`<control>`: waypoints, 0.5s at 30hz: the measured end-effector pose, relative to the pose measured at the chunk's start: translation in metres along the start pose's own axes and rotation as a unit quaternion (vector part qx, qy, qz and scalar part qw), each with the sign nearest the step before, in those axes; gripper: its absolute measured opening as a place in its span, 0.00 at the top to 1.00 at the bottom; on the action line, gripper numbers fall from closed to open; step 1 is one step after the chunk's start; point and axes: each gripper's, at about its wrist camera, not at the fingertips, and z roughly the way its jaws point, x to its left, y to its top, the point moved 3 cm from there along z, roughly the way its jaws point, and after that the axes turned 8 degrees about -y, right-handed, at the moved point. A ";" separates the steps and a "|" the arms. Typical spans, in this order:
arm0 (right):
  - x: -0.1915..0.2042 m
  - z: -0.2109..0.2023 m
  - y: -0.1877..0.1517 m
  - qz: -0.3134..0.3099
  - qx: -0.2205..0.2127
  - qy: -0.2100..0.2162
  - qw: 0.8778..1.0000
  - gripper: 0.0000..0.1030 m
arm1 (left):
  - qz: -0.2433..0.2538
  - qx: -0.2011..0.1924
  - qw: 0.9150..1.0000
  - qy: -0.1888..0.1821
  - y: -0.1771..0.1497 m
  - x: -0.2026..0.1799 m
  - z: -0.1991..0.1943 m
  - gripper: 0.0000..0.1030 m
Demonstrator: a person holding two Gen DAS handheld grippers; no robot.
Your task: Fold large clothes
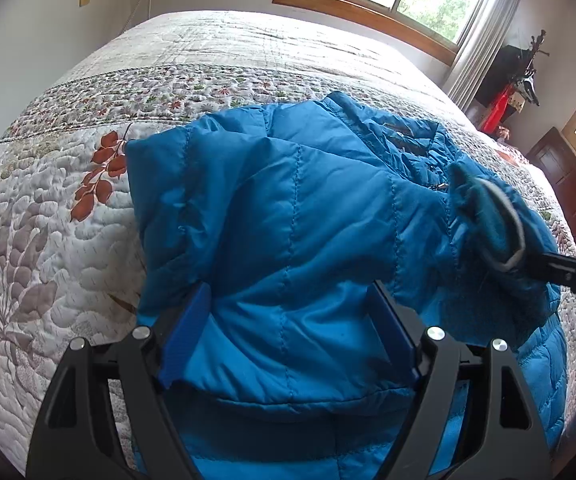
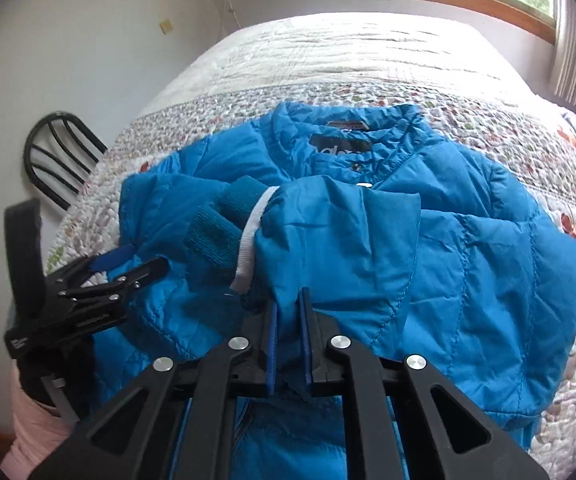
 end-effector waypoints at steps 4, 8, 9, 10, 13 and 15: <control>-0.049 -0.027 -0.004 0.055 -0.009 0.026 0.998 0.91 | 0.002 0.000 1.000 0.005 -0.001 -0.001 0.000 0.23; -0.101 -0.046 -0.014 0.096 -0.017 -0.005 0.995 0.80 | 0.003 -0.001 1.000 0.009 -0.001 -0.001 0.001 0.23; -0.113 -0.050 -0.018 0.105 -0.019 -0.013 0.994 0.77 | 0.003 0.000 1.000 0.010 -0.001 -0.001 0.002 0.23; -0.127 -0.053 -0.021 0.118 -0.021 -0.011 0.993 0.64 | 0.003 0.000 1.000 0.011 -0.001 -0.001 0.001 0.23; -0.155 -0.060 -0.030 0.151 -0.025 0.030 0.988 0.51 | -0.006 -0.003 1.000 0.013 0.001 -0.005 -0.006 0.23; -0.165 -0.060 -0.030 0.159 -0.025 0.066 0.985 0.36 | -0.009 -0.004 1.000 0.001 0.002 -0.012 -0.011 0.23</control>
